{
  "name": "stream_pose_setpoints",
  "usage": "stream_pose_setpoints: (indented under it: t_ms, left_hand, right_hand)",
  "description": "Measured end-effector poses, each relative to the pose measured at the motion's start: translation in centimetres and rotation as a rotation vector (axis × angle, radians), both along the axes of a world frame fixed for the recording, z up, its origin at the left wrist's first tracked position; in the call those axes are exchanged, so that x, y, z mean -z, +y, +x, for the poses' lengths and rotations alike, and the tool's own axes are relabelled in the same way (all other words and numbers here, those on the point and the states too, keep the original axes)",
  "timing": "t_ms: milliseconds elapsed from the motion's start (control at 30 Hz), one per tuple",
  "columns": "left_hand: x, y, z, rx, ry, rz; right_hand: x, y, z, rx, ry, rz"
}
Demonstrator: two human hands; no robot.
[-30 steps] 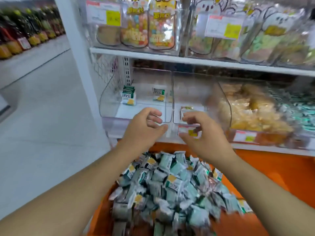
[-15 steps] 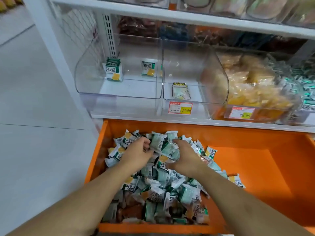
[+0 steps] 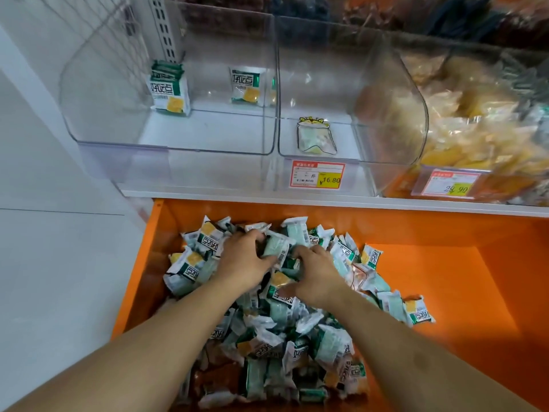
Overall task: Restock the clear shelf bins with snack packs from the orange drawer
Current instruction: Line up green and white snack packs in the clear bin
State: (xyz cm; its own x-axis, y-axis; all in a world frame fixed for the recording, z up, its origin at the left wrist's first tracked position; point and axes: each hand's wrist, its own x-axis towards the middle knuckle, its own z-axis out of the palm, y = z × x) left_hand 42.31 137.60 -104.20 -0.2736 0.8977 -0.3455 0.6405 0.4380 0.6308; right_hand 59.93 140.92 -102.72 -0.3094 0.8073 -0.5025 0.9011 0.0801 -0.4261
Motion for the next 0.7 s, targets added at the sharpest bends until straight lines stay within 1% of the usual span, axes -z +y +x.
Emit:
stream_pose_setpoints:
  t_ms: [133, 333, 533, 633, 700]
  left_hand:
    - [-1.9, -0.8, -0.1, -0.017, -0.074, 0.028]
    - [-7.3, -2.2, -1.0, -0.022, -0.137, 0.160]
    - [-14.8, -4.8, -2.5, 0.132, -0.080, 0.183]
    - [-17.7, -6.6, -3.7, 0.088, -0.117, 0.186]
    - [-19.3, -7.5, -4.4, 0.016, -0.227, 0.206]
  right_hand:
    - [-0.7, -0.1, 0.4, 0.068, 0.100, -0.038]
    - [-4.2, -0.5, 1.2, 0.134, 0.263, -0.004]
    - [-9.6, -1.7, 2.1, 0.090, 0.431, -0.006]
    - [-12.4, -2.8, 2.7, 0.116, 0.511, 0.036]
    - [-14.8, -3.6, 3.1, 0.158, 0.550, 0.047]
